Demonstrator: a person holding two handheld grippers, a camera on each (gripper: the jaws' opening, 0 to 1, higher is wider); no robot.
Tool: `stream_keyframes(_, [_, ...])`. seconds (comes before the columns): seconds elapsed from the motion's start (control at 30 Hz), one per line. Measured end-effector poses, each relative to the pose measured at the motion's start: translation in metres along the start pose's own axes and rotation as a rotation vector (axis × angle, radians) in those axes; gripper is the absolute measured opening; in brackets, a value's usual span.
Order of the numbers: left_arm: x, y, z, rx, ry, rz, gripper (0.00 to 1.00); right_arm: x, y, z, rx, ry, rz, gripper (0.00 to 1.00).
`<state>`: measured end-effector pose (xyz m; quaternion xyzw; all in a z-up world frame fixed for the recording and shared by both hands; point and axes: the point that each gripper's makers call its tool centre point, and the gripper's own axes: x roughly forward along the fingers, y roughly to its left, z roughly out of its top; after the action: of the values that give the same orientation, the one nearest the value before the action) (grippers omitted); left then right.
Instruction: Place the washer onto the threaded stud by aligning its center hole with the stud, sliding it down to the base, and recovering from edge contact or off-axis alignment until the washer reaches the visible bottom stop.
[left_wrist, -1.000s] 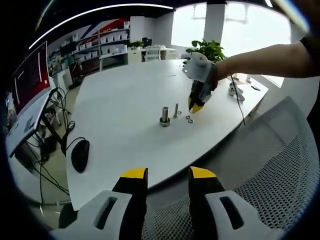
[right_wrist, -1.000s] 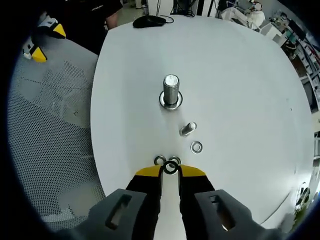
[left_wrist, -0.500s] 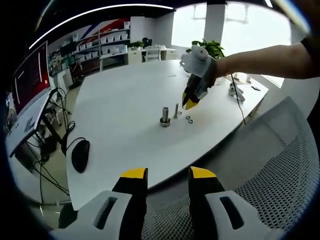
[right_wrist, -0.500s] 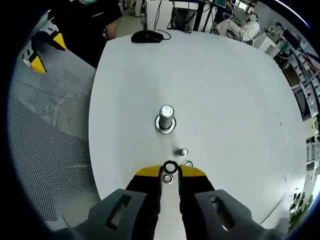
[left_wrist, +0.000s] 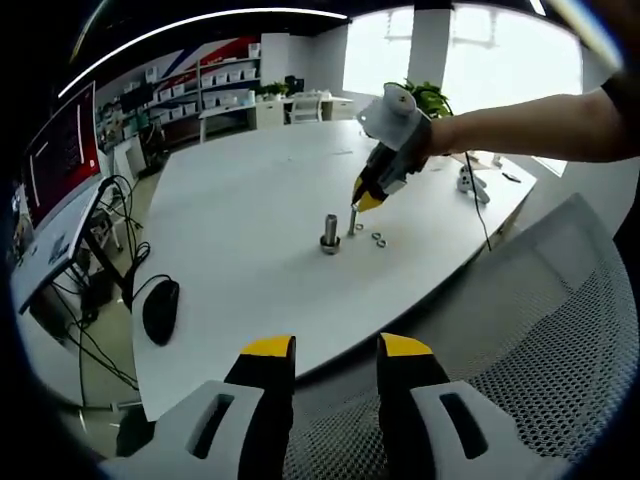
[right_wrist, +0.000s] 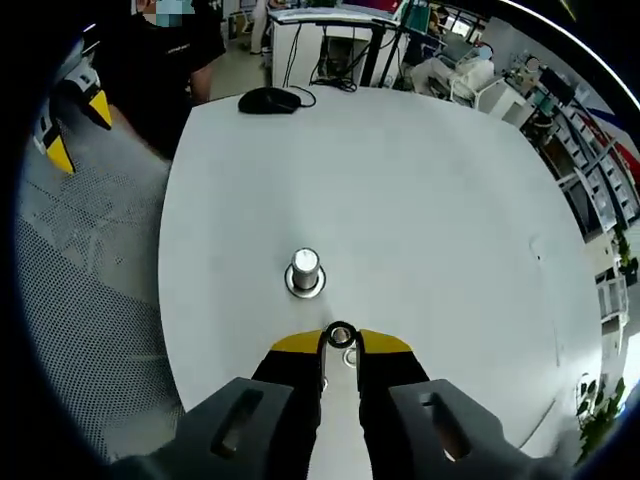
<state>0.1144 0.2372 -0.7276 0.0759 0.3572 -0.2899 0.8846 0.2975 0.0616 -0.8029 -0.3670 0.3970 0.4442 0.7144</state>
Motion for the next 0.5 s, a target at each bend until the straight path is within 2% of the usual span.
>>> stream_keyframes(0.5, [0.0001,0.0003,0.0001,-0.006,-0.001,0.002,0.31,0.0095,0.0007,-0.0024,-0.023,0.053,0.042,0.13])
